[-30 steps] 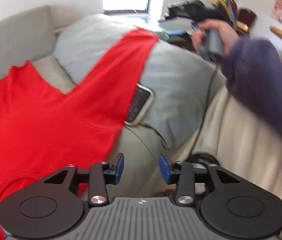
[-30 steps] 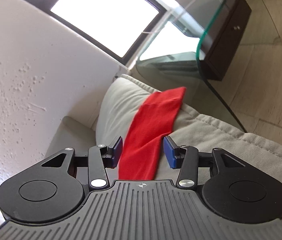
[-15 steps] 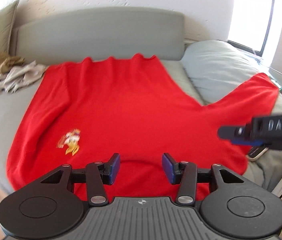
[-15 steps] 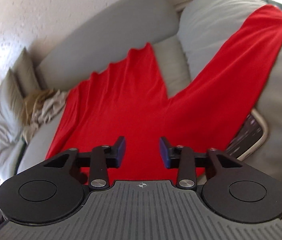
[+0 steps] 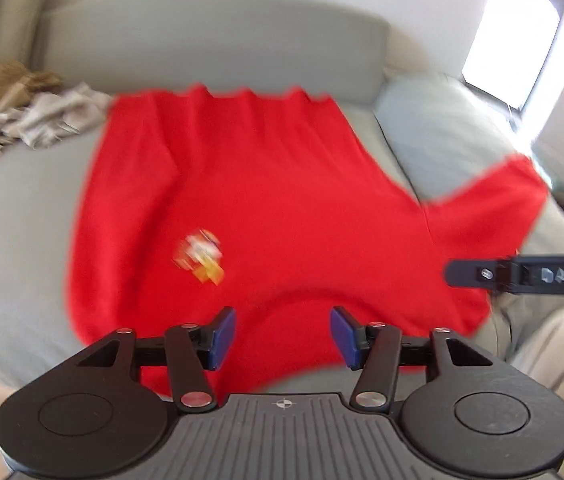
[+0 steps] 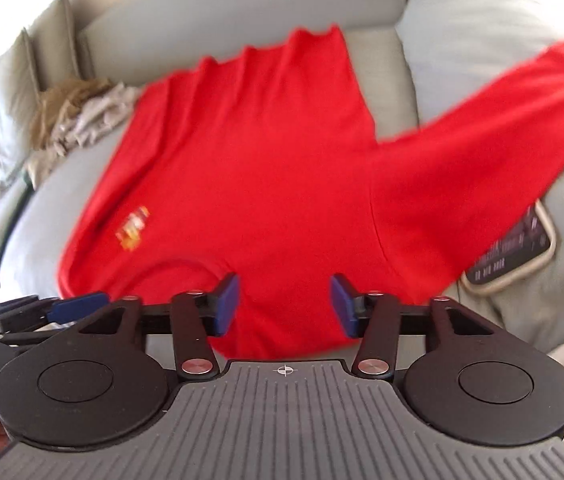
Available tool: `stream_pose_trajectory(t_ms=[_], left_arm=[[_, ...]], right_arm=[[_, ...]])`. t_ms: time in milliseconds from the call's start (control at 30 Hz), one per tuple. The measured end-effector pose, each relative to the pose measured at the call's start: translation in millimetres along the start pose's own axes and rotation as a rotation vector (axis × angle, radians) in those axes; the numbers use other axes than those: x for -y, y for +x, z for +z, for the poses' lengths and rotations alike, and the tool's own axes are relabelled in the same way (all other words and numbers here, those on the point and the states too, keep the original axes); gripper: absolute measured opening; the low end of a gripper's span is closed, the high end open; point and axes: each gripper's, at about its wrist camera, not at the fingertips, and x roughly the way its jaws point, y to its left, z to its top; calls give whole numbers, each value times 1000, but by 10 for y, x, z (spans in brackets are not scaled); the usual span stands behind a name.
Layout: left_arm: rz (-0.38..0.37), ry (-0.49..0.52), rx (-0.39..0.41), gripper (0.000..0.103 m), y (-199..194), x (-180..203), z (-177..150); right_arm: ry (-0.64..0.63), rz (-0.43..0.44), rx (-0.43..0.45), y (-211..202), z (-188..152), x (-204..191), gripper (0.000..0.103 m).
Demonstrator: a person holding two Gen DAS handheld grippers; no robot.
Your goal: Fold clothes
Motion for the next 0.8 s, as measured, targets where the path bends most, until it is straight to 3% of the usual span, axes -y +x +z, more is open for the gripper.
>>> stream_pose_trajectory(t_ms=[200, 267, 300, 400, 567, 633, 733, 800], left_arm=[[-82, -213, 215, 62, -317, -766, 616], [-78, -269, 279, 63, -228, -1017, 831], [-76, -297, 310, 63, -183, -1142, 939], [-80, -400, 315, 63, 279, -1599, 1223], [-96, -559, 283, 57, 1197, -2397, 1570], [-138, -640, 256, 50, 1562, -2717, 1527], [-219, -763, 186, 50, 2059, -3095, 1568], [-228, -774, 120, 50, 2340, -3222, 1631]], right_arm=[[-75, 91, 216, -553, 678, -525, 64], [-111, 117, 327, -788, 931, -700, 67], [-128, 123, 377, -872, 1053, -786, 74], [-211, 115, 485, -953, 1415, -1037, 78], [-290, 70, 458, -392, 1802, -1384, 78], [-273, 82, 422, -94, 1814, -1421, 79], [-226, 96, 347, 380, 1771, -1399, 79], [-191, 87, 311, 623, 1709, -1356, 79]])
